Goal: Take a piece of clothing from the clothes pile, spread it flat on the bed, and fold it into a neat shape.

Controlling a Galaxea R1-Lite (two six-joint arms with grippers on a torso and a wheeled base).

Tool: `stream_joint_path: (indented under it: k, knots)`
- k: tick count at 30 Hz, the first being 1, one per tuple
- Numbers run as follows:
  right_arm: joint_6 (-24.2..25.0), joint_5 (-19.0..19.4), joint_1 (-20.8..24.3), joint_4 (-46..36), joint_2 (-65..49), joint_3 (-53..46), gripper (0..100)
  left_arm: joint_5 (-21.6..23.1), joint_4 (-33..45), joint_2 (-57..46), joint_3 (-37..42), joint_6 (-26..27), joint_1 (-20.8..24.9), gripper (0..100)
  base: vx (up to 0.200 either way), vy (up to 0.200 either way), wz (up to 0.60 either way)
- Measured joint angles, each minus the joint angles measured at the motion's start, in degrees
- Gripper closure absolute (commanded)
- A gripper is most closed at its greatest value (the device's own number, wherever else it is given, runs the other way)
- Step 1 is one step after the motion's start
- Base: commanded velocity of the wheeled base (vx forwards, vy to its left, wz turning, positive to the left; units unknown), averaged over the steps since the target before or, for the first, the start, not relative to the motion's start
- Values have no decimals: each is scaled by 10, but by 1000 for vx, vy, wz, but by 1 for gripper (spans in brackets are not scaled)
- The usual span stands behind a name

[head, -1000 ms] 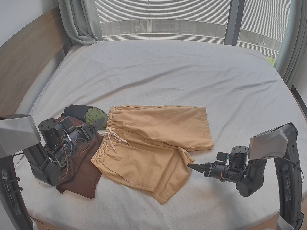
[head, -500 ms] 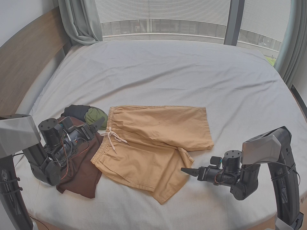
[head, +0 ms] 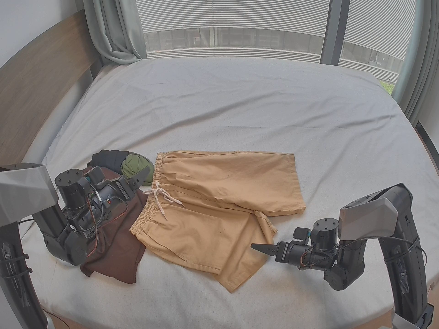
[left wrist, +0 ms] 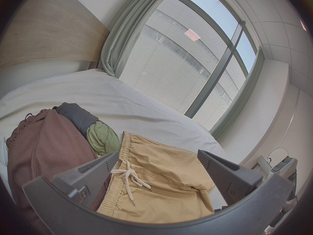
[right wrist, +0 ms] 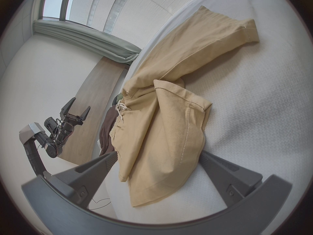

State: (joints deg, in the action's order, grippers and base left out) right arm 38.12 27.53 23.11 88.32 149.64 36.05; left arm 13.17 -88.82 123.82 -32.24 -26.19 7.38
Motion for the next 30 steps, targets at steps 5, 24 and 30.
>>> stream_joint_path:
  k: [5, 24, 30]
  knots:
    - [11, 1, 1, -1, -7, -3, 0, 0, 0, 0, 0, 0, 0, 0, 0, 0, 0]
    - [15, 29, -12, 0, -86, -39, 0, 0, 0, 3, -4, 0, 0, 0, 0, 0, 0]
    - [15, 30, -12, 0, -87, -39, 0, 0, 0, 3, -4, 0, 0, 0, 0, 0, 0]
